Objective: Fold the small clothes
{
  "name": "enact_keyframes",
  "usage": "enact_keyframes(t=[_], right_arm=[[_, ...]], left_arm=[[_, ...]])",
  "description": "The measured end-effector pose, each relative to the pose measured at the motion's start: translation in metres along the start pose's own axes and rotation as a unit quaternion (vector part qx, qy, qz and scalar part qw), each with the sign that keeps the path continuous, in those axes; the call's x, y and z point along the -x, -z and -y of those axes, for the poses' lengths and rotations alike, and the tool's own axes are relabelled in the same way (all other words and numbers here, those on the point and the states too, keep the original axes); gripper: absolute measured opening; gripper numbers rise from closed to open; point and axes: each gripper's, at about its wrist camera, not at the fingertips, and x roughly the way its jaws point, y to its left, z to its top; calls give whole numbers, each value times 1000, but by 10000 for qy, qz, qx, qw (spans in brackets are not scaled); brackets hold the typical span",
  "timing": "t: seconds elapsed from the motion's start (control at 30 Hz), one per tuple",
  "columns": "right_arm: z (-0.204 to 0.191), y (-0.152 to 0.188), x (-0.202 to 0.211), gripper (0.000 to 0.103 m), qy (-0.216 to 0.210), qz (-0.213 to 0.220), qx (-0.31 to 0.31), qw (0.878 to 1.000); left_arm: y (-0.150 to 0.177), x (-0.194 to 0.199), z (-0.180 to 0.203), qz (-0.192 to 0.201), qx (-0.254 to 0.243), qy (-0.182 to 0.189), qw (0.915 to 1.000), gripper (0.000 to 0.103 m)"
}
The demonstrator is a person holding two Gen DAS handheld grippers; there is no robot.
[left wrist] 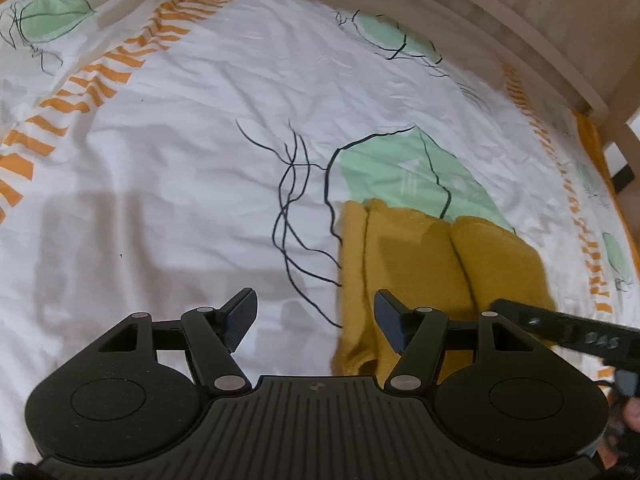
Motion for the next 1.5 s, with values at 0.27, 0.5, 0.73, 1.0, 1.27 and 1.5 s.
enact_keyframes(t=[0.27, 0.5, 0.73, 1.0, 1.27, 1.5], right_arm=[[-20, 3, -28, 36, 289, -174, -38, 9994], [-36, -3, -14, 36, -211, 156, 94, 9996], [-15, -2, 10, 36, -230, 506, -141, 9984], [8, 25, 9, 36, -8, 469, -193, 9987], [-37, 81, 12, 36, -166, 720, 1039, 9918], [-80, 125, 17, 58, 35, 876, 2470, 9650]], left_arm=[[-5, 0, -13, -40, 306, 112, 9995, 62], [-5, 0, -15, -35, 350, 95, 9993, 62], [-5, -3, -13, -90, 308, 89, 9994, 62], [-2, -6, -5, -140, 187, 164, 9996, 62], [0, -9, -4, -213, 214, 265, 9992, 62], [1, -14, 3, -277, 259, 600, 9975, 62]])
